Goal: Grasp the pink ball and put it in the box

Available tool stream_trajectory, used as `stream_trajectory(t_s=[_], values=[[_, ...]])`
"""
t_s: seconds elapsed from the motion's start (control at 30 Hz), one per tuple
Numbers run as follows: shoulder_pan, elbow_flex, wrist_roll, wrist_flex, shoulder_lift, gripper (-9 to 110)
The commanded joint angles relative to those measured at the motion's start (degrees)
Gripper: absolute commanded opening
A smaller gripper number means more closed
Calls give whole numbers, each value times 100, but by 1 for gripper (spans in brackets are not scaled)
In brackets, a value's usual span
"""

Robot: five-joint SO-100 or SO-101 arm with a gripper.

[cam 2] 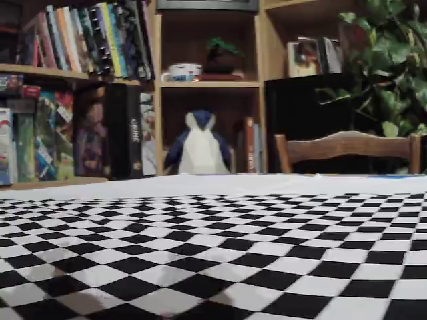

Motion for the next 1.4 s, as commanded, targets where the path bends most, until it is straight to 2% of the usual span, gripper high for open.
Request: stream_trajectory(t_s=[0.0, 1.37], values=[[-264, 35, -35, -62, -70, 29], [-2531, 35, -26, 0, -105, 29]])
